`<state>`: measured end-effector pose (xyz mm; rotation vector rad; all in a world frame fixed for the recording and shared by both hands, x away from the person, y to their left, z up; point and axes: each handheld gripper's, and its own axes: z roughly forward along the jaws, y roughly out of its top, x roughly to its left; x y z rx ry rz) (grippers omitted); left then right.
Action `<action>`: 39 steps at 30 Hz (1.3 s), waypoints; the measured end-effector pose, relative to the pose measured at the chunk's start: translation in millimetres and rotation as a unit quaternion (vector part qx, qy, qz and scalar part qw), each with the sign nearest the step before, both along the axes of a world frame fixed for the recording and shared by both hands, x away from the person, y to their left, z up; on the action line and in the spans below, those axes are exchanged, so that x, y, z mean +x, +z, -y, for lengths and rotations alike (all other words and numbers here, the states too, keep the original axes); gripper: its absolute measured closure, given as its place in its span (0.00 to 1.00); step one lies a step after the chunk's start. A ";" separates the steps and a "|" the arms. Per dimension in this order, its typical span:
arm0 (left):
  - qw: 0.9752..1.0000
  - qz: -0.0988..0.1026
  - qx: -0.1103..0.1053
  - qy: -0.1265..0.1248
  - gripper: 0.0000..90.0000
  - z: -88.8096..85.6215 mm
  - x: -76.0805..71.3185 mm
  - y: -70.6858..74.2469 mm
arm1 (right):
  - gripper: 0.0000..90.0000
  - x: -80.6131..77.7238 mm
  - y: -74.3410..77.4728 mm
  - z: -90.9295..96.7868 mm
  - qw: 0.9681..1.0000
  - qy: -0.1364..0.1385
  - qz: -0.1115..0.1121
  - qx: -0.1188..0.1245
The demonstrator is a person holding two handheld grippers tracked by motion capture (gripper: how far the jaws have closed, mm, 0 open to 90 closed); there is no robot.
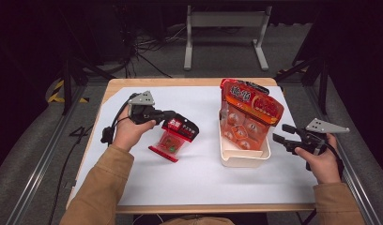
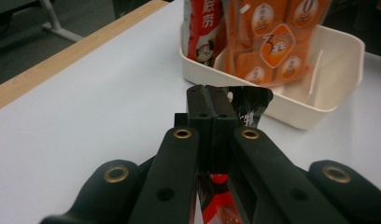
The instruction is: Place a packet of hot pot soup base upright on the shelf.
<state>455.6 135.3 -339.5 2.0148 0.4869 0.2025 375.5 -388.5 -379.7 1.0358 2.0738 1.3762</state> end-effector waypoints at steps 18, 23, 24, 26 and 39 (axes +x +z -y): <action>0.999 0.022 -0.044 -0.008 1.00 -4.7 -35.6 19.3 | 0.43 1.3 -1.9 1.3 1.000 -0.004 -0.004 0.000; 0.997 0.029 -0.075 -0.007 1.00 -6.5 -39.4 25.0 | 0.43 1.7 -2.8 2.0 1.000 -0.006 -0.005 -0.001; 0.996 0.036 -0.086 -0.010 1.00 -6.9 -40.8 28.2 | 0.43 1.9 -3.0 2.1 1.000 -0.007 -0.005 -0.002; 0.995 0.037 -0.093 -0.011 1.00 -6.6 -41.6 29.6 | 0.43 1.8 -3.1 2.1 1.000 -0.006 -0.005 -0.002; 0.991 0.048 -0.123 -0.028 1.00 8.2 -51.8 43.0 | 0.43 0.8 -1.0 3.1 1.000 -0.006 -0.003 0.002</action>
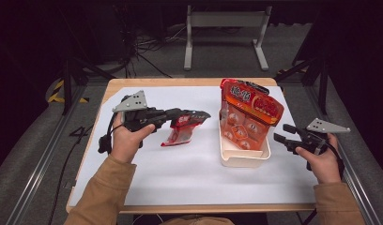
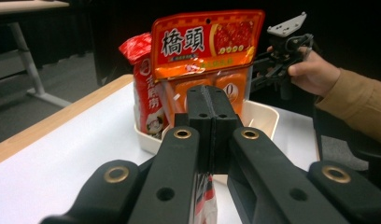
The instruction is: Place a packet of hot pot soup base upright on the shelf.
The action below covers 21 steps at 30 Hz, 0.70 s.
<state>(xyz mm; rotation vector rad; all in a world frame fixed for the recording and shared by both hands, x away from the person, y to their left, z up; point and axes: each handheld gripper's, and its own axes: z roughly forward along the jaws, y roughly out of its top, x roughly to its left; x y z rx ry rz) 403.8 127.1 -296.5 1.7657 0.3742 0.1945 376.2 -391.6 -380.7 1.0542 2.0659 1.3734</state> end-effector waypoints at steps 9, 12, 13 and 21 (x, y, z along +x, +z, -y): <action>0.999 0.014 -0.016 -0.024 1.00 17.4 -3.8 11.7 | 0.43 -0.4 0.3 2.1 1.000 0.000 0.001 0.002; 0.999 0.018 -0.017 -0.032 1.00 24.5 -4.4 14.4 | 0.43 -0.5 0.5 2.4 1.000 0.000 0.003 0.002; 0.999 0.019 -0.019 -0.036 1.00 27.1 -4.3 15.3 | 0.43 -0.5 0.4 2.4 1.000 0.000 0.003 0.002; 0.998 0.031 -0.029 -0.056 1.00 45.5 -4.4 22.0 | 0.43 -0.1 -0.4 3.7 1.000 -0.002 -0.001 0.003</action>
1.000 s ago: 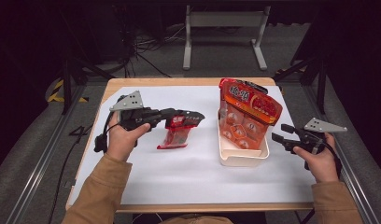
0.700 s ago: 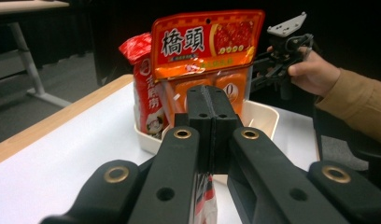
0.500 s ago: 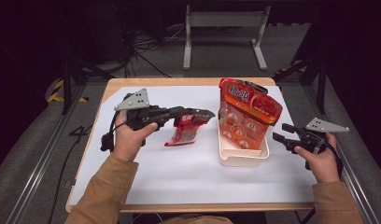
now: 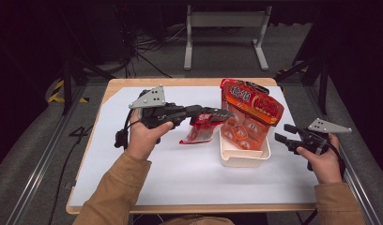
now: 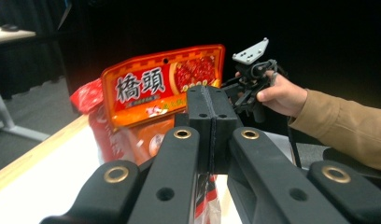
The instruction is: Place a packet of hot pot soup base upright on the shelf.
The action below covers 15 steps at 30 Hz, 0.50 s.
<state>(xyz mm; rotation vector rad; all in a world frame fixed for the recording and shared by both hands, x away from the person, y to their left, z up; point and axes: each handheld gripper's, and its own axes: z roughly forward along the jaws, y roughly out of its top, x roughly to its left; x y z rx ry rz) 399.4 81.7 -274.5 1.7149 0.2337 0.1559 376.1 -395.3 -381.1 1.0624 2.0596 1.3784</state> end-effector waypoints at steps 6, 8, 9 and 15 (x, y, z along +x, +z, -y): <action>1.000 0.005 -0.006 -0.016 1.00 14.6 0.9 2.1 | 0.43 -0.2 0.0 1.0 1.000 0.001 0.002 0.000; 1.000 0.007 -0.008 -0.020 1.00 17.9 1.2 3.2 | 0.43 -0.2 -0.1 0.9 1.000 0.001 0.001 0.000; 1.000 0.009 -0.011 -0.023 1.00 20.1 1.3 3.8 | 0.43 -0.2 -0.2 0.8 1.000 0.000 0.000 0.001; 0.999 0.011 -0.015 -0.029 1.00 30.5 2.6 5.9 | 0.43 -0.2 -1.1 0.9 1.000 0.001 -0.002 0.000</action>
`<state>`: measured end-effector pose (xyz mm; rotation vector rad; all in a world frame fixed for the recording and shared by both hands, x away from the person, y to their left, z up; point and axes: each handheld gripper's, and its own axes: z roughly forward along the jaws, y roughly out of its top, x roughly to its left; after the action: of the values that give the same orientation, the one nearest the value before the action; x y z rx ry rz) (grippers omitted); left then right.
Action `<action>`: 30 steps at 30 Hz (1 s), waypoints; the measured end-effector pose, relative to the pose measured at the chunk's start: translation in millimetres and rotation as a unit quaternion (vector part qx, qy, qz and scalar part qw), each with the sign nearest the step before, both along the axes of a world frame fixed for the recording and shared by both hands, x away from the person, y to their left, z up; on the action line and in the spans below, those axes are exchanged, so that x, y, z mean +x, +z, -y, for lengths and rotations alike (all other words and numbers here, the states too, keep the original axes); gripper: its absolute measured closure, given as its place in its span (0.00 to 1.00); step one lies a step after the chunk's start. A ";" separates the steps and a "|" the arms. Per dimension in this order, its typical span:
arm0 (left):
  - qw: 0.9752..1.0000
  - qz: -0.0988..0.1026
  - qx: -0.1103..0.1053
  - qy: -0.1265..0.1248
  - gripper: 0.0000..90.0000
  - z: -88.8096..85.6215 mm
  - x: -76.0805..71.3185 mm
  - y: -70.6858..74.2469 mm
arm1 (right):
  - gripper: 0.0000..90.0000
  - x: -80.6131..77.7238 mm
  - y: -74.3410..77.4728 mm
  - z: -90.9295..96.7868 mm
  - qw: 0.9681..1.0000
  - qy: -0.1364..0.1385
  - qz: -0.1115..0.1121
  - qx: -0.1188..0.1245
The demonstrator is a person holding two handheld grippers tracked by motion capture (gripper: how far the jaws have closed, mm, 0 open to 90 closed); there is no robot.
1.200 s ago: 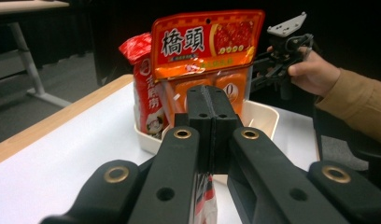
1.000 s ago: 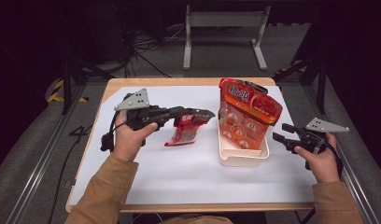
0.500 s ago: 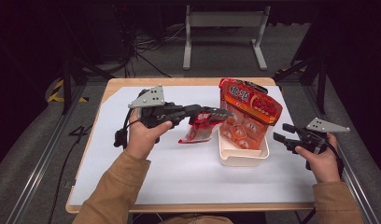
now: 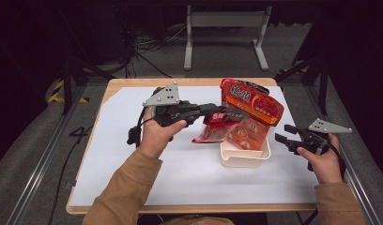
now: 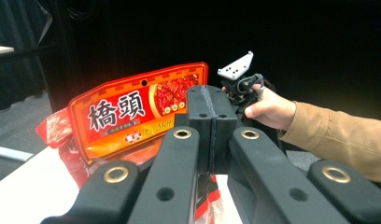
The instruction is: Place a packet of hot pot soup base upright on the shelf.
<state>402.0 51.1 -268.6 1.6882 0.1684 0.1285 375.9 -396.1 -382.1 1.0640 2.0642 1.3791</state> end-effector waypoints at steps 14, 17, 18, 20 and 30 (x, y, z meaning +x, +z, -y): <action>1.000 -0.001 -0.002 -0.026 1.00 28.4 4.0 -3.8 | 0.43 -3.1 -0.8 4.2 1.000 -0.005 -0.001 0.001; 1.000 -0.001 -0.003 -0.029 1.00 34.5 5.3 -5.2 | 0.43 -3.1 -0.3 5.1 1.000 -0.006 0.001 0.003; 1.000 -0.001 -0.003 -0.029 1.00 34.5 5.3 -5.2 | 0.43 -3.4 -0.1 5.3 1.000 -0.006 0.001 0.003; 0.999 -0.002 -0.003 -0.035 1.00 40.6 6.5 -6.7 | 0.43 -4.1 -0.1 5.4 1.000 -0.007 0.001 0.004; 0.999 -0.003 0.000 -0.047 1.00 57.1 9.0 -11.5 | 0.43 -6.5 -1.1 8.8 1.000 -0.010 0.000 0.004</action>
<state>410.9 -6.0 -280.1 1.6935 0.0945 0.0527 369.4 -404.9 -383.3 1.0861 2.0437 1.3785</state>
